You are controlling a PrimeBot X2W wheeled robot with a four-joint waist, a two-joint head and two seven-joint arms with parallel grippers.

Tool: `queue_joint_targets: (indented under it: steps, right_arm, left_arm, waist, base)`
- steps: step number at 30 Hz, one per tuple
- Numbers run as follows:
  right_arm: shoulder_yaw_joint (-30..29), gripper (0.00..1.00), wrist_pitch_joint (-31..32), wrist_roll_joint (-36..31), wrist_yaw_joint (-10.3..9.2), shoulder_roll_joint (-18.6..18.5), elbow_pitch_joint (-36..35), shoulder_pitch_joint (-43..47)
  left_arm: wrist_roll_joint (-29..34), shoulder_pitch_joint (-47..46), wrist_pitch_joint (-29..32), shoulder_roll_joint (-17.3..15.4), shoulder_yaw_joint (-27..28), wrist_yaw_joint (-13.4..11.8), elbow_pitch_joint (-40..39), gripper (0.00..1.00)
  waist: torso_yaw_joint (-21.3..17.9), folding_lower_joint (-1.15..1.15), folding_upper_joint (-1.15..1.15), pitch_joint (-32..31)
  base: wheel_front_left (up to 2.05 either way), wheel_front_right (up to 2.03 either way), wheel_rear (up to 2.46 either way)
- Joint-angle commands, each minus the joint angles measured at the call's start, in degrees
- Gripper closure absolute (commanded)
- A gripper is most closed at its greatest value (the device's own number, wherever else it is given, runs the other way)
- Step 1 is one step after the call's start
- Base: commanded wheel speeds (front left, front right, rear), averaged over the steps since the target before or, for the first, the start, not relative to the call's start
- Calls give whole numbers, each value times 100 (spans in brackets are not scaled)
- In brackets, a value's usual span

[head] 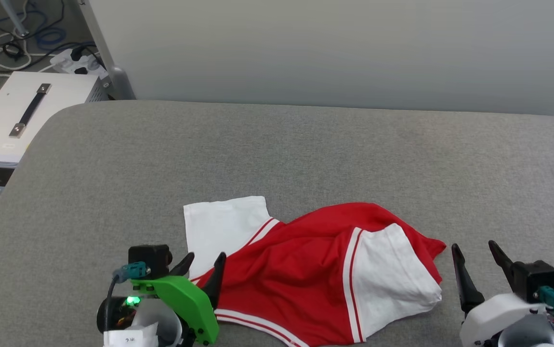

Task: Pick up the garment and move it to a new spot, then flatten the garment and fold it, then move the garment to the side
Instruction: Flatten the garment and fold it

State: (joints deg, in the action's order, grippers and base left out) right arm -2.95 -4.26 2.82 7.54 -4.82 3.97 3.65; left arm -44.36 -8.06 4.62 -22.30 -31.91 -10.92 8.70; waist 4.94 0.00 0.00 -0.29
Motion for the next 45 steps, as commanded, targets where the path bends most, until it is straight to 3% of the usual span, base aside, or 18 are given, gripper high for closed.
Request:
queue_joint_targets:
  steps: [1, 3, 5, 11, 13, 17, 21, 27, 28, 29, 30, 45]
  right_arm:
    - [59, 0, 253, 105, -5, -151, -39, -171]
    - [303, 0, 1062, 382, -5, -605, -35, -447]
    - [481, 0, 1692, 578, -5, -932, 34, -657]
    - [887, 0, 3553, 1571, -5, -1520, 316, -1156]
    - [947, 0, 3902, 1767, -5, -1665, 396, -1277]
    - [1033, 0, 4192, 1826, -5, -1869, 657, -1446]
    - [1170, 0, 4071, 1685, -5, -1995, 969, -1578]
    - [1443, 0, 4009, 1976, -5, -1993, 1393, -1663]
    - [1519, 59, 4047, 2042, -5, -2009, 1442, -1657]
    - [1580, 69, 4061, 2087, -5, -2034, 1466, -1658]
    - [1631, 100, 4037, 2112, -5, -2080, 1481, -1671]
    - [1696, 100, 2873, 1645, -5, -2978, 1520, -2761]
  left_arm:
    - [128, -159, -251, 45, -21, 141, -28, 0]
    - [375, -290, -814, 103, -89, 374, -59, 0]
    - [482, -357, -1102, 154, -102, 449, -52, 0]
    - [559, -508, -1400, 282, -153, 575, 77, 0]
    - [543, -552, -1425, 321, -166, 610, 125, 0]
    - [544, -635, -1489, 365, -169, 643, 200, 0]
    - [557, -695, -1550, 377, -161, 659, 237, 0]
    - [574, -795, -1620, 398, -144, 670, 270, 0]
    - [574, -811, -1630, 401, -141, 673, 278, 0]
    - [572, -821, -1637, 405, -137, 673, 286, 0]
    - [571, -832, -1644, 408, -133, 669, 296, 0]
    - [537, -827, -1676, 483, -235, 707, 432, 0]
  waist:
    - [138, 0, 0, 96]
    - [283, 0, 0, 194]
    - [392, 0, 0, 274]
    - [747, 0, 0, 504]
    - [863, 0, 0, 584]
    - [1038, 0, 0, 734]
    - [1163, 0, 0, 872]
    - [1272, 0, 0, 1040]
    - [1287, 0, 0, 1059]
    - [1296, 0, 0, 1067]
    - [1305, 0, 0, 1073]
    - [1393, 0, 0, 724]
  base:
    - [0, 0, 0]
    - [0, 0, 0]
    - [0, 0, 0]
    - [0, 0, 0]
    - [0, 0, 0]
    - [0, 0, 0]
    - [0, 0, 0]
    - [0, 0, 0]
    - [0, 0, 0]
    - [0, 0, 0]
    - [0, 0, 0]
    - [0, 0, 0]
